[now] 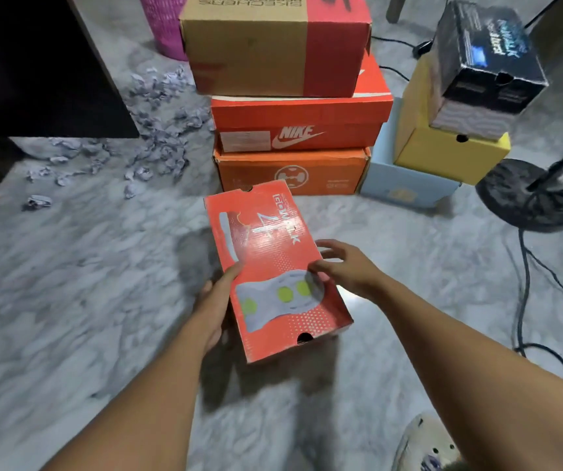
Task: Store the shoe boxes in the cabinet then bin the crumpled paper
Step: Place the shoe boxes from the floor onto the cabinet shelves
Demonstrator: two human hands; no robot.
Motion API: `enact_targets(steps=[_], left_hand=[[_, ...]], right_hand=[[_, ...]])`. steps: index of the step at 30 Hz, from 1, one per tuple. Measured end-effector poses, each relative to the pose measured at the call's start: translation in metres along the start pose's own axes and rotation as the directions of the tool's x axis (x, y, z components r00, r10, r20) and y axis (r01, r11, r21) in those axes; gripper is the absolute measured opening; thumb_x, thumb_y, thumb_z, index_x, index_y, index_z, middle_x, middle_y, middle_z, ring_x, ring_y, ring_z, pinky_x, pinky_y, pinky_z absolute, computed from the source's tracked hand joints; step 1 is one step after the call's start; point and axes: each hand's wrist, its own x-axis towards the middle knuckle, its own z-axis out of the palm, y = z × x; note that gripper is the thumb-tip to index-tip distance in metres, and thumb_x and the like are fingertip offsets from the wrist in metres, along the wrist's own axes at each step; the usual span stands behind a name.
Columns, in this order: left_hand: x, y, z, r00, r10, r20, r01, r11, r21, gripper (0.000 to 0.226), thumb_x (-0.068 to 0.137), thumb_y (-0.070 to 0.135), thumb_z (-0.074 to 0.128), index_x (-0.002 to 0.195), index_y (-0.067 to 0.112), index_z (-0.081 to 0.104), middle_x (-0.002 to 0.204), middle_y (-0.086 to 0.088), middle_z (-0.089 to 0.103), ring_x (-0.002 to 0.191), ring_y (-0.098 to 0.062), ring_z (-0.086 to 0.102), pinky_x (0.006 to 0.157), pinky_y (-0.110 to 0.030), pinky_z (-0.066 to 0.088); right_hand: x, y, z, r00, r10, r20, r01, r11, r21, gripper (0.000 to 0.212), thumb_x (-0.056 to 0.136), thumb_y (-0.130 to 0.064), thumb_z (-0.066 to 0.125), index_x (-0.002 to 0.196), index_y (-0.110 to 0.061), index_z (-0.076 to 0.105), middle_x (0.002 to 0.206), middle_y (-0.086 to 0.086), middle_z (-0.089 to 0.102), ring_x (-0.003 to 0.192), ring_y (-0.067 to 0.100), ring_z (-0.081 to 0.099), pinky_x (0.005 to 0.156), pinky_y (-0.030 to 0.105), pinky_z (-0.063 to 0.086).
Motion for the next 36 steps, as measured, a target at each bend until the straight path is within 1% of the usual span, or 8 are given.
enact_targets(steps=[5, 14, 17, 22, 26, 30, 33, 36], left_hand=[[-0.006, 0.014, -0.001, 0.997, 0.009, -0.076, -0.014, 0.997, -0.070, 0.028, 0.084, 0.037, 0.069, 0.098, 0.014, 0.074, 0.092, -0.008, 0.077, 0.081, -0.023, 0.073, 0.092, -0.044, 0.055], [-0.032, 0.032, -0.033, 0.964, 0.069, -0.255, -0.089, 0.994, -0.067, 0.051, 0.065, 0.064, 0.069, 0.096, 0.024, 0.077, 0.091, 0.005, 0.077, 0.094, -0.021, 0.072, 0.095, -0.044, 0.052], [-0.049, 0.061, -0.055, 0.946, 0.123, -0.300, -0.165, 0.979, -0.120, 0.048, 0.073, 0.060, 0.066, 0.104, 0.025, 0.076, 0.097, 0.003, 0.077, 0.095, -0.021, 0.072, 0.092, -0.042, 0.054], [-0.072, 0.115, -0.110, 0.915, 0.156, -0.372, -0.226, 0.962, -0.152, 0.058, 0.069, 0.068, 0.062, 0.109, 0.027, 0.075, 0.107, -0.004, 0.075, 0.104, -0.030, 0.069, 0.100, -0.052, 0.049], [-0.101, 0.170, -0.138, 0.864, 0.210, -0.458, -0.313, 0.936, -0.161, 0.049, 0.081, 0.060, 0.057, 0.106, 0.022, 0.076, 0.100, -0.008, 0.076, 0.098, -0.032, 0.071, 0.096, -0.050, 0.053], [-0.118, 0.227, -0.170, 0.802, 0.271, -0.533, -0.398, 0.907, -0.138, 0.038, 0.087, 0.052, 0.057, 0.091, 0.020, 0.076, 0.090, -0.007, 0.077, 0.077, -0.024, 0.073, 0.070, -0.034, 0.058], [-0.122, 0.267, -0.208, 0.762, 0.278, -0.585, -0.434, 0.889, -0.143, 0.037, 0.087, 0.050, 0.057, 0.095, 0.019, 0.076, 0.094, -0.009, 0.076, 0.086, -0.028, 0.071, 0.079, -0.036, 0.056], [-0.119, 0.297, -0.252, 0.729, 0.280, -0.625, -0.481, 0.858, -0.177, 0.033, 0.093, 0.045, 0.052, 0.087, 0.019, 0.073, 0.087, -0.007, 0.074, 0.077, -0.024, 0.067, 0.070, -0.032, 0.051]], right_hand=[[0.002, 0.002, 0.012, 0.989, 0.131, 0.070, -0.135, 0.989, 0.061, 0.047, 0.084, -0.043, 0.074, 0.126, -0.034, 0.054, 0.111, 0.000, 0.070, 0.091, 0.017, 0.070, 0.067, 0.036, 0.056], [0.011, -0.048, 0.027, 0.975, 0.012, 0.224, -0.030, 0.997, 0.078, 0.048, 0.087, -0.037, 0.072, 0.131, -0.041, 0.055, 0.120, -0.003, 0.068, 0.103, 0.021, 0.068, 0.081, 0.043, 0.058], [0.018, -0.090, 0.039, 0.956, -0.094, 0.277, 0.059, 0.989, 0.133, 0.045, 0.087, -0.024, 0.073, 0.128, -0.031, 0.058, 0.119, 0.000, 0.068, 0.099, 0.018, 0.068, 0.075, 0.035, 0.057], [0.029, -0.171, 0.060, 0.885, -0.283, 0.369, 0.225, 0.955, 0.192, 0.032, 0.088, -0.017, 0.070, 0.120, -0.022, 0.065, 0.120, -0.002, 0.069, 0.107, 0.017, 0.067, 0.096, 0.044, 0.053], [0.032, -0.234, 0.080, 0.798, -0.400, 0.451, 0.273, 0.907, 0.320, 0.033, 0.087, -0.008, 0.070, 0.115, -0.025, 0.071, 0.117, 0.019, 0.070, 0.107, 0.030, 0.069, 0.097, 0.041, 0.054], [0.037, -0.302, 0.102, 0.724, -0.481, 0.495, 0.363, 0.875, 0.320, 0.026, 0.087, -0.019, 0.068, 0.110, -0.027, 0.075, 0.106, 0.005, 0.076, 0.095, 0.021, 0.072, 0.092, 0.033, 0.055], [0.045, -0.357, 0.123, 0.747, -0.483, 0.458, 0.372, 0.873, 0.314, 0.040, 0.088, -0.026, 0.068, 0.127, -0.030, 0.061, 0.107, 0.002, 0.076, 0.101, 0.018, 0.071, 0.099, 0.039, 0.051], [0.052, -0.412, 0.151, 0.731, -0.483, 0.482, 0.383, 0.875, 0.296, 0.041, 0.087, -0.032, 0.068, 0.128, -0.031, 0.061, 0.110, 0.009, 0.074, 0.099, 0.025, 0.070, 0.095, 0.046, 0.050]])
